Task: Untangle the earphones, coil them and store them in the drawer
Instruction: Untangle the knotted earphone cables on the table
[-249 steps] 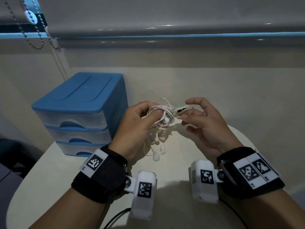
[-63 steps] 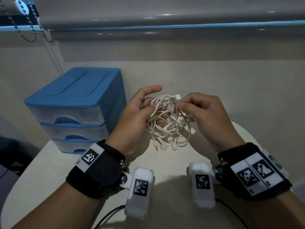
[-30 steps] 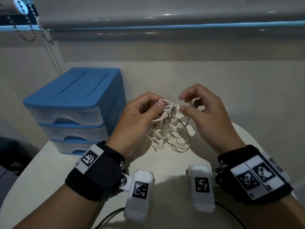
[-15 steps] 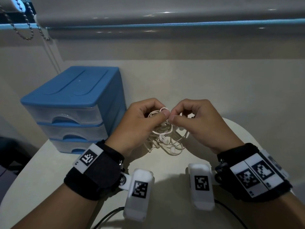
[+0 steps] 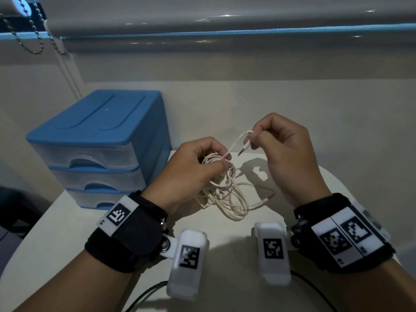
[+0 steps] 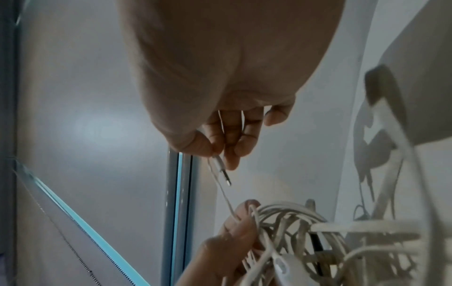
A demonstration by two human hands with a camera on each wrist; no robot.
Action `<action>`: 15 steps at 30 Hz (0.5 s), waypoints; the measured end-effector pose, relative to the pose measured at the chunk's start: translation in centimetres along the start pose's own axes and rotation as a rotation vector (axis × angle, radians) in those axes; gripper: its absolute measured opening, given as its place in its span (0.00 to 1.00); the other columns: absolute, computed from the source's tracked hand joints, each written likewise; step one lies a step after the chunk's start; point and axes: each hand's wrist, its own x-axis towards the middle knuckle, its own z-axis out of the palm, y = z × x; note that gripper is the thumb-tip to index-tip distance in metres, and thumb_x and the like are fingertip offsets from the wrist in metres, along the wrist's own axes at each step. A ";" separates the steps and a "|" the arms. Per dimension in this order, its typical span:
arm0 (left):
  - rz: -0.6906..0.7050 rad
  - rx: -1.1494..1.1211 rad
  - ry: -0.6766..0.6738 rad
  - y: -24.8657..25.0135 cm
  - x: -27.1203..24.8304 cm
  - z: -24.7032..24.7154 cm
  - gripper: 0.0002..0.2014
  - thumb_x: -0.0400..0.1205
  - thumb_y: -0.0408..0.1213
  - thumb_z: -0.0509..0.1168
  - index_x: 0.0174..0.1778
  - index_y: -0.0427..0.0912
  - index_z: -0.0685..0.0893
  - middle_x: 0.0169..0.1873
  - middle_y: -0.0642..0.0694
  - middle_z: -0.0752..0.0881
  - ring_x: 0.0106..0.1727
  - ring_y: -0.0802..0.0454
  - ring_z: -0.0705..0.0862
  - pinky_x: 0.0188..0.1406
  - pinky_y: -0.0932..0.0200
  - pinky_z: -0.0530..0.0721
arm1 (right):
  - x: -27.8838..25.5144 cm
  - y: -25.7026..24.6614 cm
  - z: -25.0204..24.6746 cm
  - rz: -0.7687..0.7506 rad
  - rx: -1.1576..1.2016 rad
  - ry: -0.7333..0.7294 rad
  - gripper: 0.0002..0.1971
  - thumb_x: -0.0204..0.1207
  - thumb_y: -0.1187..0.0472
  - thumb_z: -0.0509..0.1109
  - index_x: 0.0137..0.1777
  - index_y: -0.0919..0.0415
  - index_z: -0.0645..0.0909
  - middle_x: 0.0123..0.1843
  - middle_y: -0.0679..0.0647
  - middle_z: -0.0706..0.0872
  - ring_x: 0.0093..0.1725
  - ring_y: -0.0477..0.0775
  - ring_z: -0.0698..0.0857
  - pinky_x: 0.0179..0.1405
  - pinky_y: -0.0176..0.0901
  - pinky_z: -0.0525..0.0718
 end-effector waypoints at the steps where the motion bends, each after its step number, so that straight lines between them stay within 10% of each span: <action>1: -0.009 -0.003 0.002 0.0 0.0 0.0 0.05 0.81 0.29 0.73 0.49 0.42 0.90 0.45 0.39 0.92 0.40 0.50 0.89 0.44 0.52 0.87 | 0.0 -0.1 -0.1 0.005 0.034 0.027 0.06 0.75 0.75 0.67 0.38 0.71 0.79 0.33 0.59 0.88 0.35 0.50 0.82 0.39 0.40 0.80; 15: -0.025 -0.089 0.008 -0.1 0.1 -0.1 0.16 0.83 0.24 0.68 0.53 0.50 0.93 0.50 0.38 0.93 0.47 0.46 0.89 0.52 0.47 0.88 | 0.2 -0.2 -1.1 0.035 0.120 0.109 0.08 0.80 0.72 0.70 0.49 0.63 0.91 0.38 0.54 0.89 0.33 0.43 0.78 0.39 0.32 0.77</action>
